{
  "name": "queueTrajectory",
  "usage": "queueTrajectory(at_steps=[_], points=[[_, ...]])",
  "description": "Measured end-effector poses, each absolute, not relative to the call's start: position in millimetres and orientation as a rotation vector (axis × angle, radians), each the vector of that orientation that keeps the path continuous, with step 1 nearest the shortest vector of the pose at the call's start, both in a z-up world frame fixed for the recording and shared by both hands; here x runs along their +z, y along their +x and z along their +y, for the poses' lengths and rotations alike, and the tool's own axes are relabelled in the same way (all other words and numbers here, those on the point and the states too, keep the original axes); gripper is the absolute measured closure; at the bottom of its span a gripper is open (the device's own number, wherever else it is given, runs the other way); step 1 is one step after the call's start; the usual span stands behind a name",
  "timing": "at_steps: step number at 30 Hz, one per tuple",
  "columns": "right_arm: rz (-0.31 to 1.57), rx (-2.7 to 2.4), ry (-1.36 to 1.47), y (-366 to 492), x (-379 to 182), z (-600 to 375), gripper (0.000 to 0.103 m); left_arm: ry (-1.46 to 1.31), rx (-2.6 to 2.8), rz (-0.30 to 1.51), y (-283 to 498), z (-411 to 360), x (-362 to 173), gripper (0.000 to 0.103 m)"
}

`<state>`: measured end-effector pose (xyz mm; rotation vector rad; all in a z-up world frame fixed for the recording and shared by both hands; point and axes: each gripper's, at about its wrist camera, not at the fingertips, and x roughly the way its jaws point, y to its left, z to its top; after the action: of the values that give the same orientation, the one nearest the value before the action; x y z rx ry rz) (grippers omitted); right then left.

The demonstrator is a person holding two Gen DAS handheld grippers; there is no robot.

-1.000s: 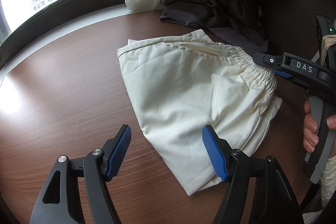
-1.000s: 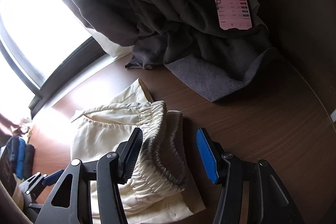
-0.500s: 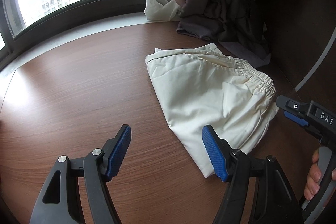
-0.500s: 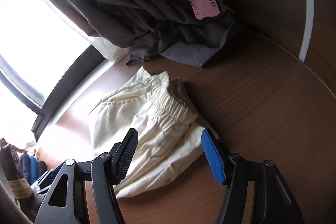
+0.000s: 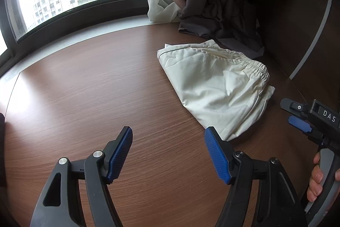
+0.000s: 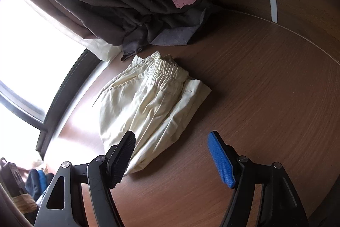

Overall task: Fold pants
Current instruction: 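Move both open tools to the edges of the folded shorts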

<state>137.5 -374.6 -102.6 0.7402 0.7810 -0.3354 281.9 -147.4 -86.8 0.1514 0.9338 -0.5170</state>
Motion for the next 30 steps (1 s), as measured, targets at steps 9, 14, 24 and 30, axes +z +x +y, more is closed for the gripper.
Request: queueTrajectory(at_steps=[9, 14, 24, 30], points=[[0.704, -0.439, 0.724, 128.5, -98.7, -345.3, 0.032, 0.205, -0.623, 0.859, 307.1, -136.5, -77.1, 0.033], [0.668, -0.500, 0.735, 141.0, -97.0, -342.2, 0.032, 0.222, -0.700, 0.823, 332.6, -146.4, -78.2, 0.033], [0.634, -0.623, 0.771, 172.6, -110.1, -356.3, 0.031, 0.202, -0.791, 0.842, 388.4, -182.4, -100.2, 0.033], [0.656, -0.664, 0.792, 191.1, -126.8, -367.6, 0.032, 0.140, -0.824, 0.926, 414.8, -196.8, -119.6, 0.033]])
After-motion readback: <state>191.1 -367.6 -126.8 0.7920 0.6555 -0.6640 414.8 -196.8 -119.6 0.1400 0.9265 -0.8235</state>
